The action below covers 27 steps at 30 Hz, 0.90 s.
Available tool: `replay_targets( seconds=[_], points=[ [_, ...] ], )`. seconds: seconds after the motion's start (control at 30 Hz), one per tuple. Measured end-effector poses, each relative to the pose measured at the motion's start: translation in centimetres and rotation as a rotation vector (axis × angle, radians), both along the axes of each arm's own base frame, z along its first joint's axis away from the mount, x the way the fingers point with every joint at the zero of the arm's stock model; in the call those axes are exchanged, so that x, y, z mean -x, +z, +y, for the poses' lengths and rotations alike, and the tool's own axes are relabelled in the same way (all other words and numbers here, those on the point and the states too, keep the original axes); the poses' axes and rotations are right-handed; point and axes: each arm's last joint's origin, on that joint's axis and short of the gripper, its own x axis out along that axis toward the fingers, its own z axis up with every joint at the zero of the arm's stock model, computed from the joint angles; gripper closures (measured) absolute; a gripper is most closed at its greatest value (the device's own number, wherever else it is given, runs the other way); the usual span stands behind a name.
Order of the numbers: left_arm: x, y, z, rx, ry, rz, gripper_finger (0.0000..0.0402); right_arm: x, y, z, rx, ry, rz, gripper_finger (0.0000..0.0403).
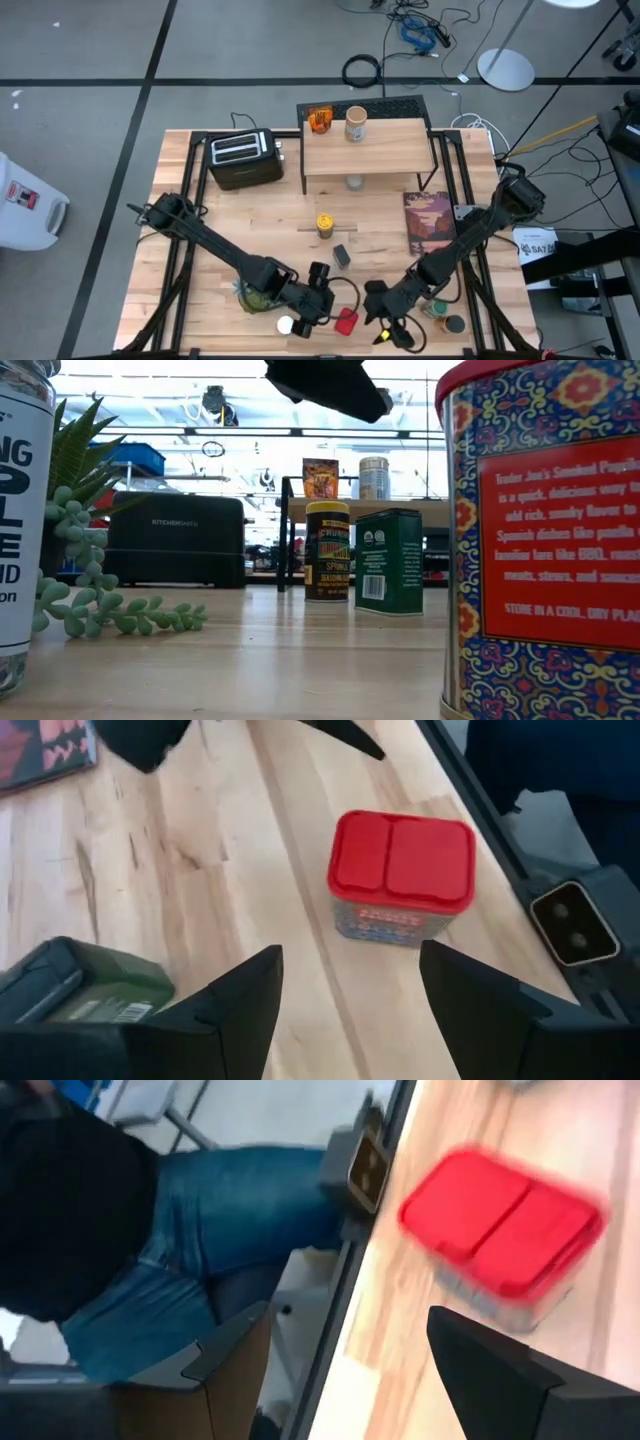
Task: Shelf spices
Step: Put the red seasoning can on the shelf
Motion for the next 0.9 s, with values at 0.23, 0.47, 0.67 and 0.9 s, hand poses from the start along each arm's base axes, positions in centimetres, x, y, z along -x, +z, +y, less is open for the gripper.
replay_targets(
  seconds=[0.23, 0.47, 0.67, 0.9],
  points=[
    [-0.1, 0.0, -0.1, -0.048, -0.050, -0.025, 0.0155, -0.3, -2.1, 0.6, 0.014, -0.017, 0.063, 0.0145],
    [-0.3, -0.8, -0.4, -0.120, -0.117, -0.033, 0.0155, -2.0, -2.4, -0.3, 0.033, -0.024, -0.054, 0.0145],
    [-0.3, -1.7, -0.8, -0.179, -0.175, -0.031, 0.0155, -3.2, -2.4, -2.0, 0.082, -0.074, -0.093, 0.0145],
    [-0.3, -1.7, -0.7, -0.215, -0.192, -0.034, 0.0155, -3.5, -2.4, -2.5, 0.088, -0.080, -0.098, 0.0145]
  ],
)
